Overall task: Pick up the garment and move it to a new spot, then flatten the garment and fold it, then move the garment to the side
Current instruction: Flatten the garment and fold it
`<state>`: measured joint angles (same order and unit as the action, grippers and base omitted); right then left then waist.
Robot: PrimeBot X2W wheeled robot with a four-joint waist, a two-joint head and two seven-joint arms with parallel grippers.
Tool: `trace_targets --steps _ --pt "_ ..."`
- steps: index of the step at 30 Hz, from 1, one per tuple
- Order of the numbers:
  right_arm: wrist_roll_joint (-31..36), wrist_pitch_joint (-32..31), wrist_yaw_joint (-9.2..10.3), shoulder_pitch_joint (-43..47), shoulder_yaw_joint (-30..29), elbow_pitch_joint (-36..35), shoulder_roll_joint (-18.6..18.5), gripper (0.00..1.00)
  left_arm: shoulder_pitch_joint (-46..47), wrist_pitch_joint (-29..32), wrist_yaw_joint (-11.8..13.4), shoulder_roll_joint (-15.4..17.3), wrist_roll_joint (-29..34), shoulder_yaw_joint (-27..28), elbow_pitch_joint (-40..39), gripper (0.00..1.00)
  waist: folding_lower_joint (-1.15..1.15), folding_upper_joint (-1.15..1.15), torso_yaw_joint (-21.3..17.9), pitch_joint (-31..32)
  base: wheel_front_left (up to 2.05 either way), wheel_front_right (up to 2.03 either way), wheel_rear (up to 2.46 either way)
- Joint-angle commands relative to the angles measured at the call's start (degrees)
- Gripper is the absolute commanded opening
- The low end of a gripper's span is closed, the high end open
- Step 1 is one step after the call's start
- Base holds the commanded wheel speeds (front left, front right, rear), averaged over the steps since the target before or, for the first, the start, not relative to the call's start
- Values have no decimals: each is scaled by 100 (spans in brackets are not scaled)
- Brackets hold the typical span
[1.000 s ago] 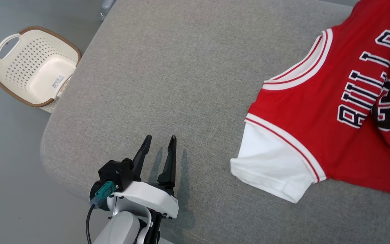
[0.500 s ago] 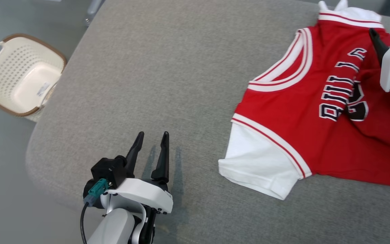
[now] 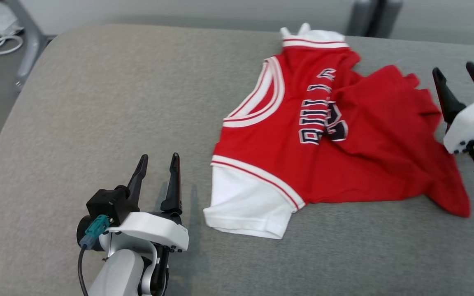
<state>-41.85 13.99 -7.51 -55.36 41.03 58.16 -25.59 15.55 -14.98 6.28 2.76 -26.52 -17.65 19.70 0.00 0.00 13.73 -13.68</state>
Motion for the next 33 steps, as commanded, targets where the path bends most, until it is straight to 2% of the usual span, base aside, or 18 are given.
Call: trace_targets --steps 1,5,11,18,24,33 --pt "-63 71 4 198 -100 -66 -35 100 -59 -22 -15 29 55 55 14 100 0 0 -388 255 0 0 0" --pt "-133 134 4 797 -518 -308 -65 100 -144 -22 -58 31 118 169 48 100 0 0 -675 381 0 0 0" --pt "144 127 4 1900 -1716 -1030 35 100 -247 -22 -102 30 208 295 100 100 0 0 -936 480 0 0 0" --pt "823 126 3 2948 -2721 -1616 464 100 -314 -22 -166 29 278 323 158 100 0 0 -1022 497 0 0 0" --pt "1243 42 3 3320 -2865 -1964 806 100 -308 -22 -190 29 298 279 196 100 0 0 -958 486 0 0 0" --pt "1532 -414 4 3421 -2818 -1936 968 100 -239 -22 -203 27 325 210 207 100 0 0 -743 361 0 0 0"
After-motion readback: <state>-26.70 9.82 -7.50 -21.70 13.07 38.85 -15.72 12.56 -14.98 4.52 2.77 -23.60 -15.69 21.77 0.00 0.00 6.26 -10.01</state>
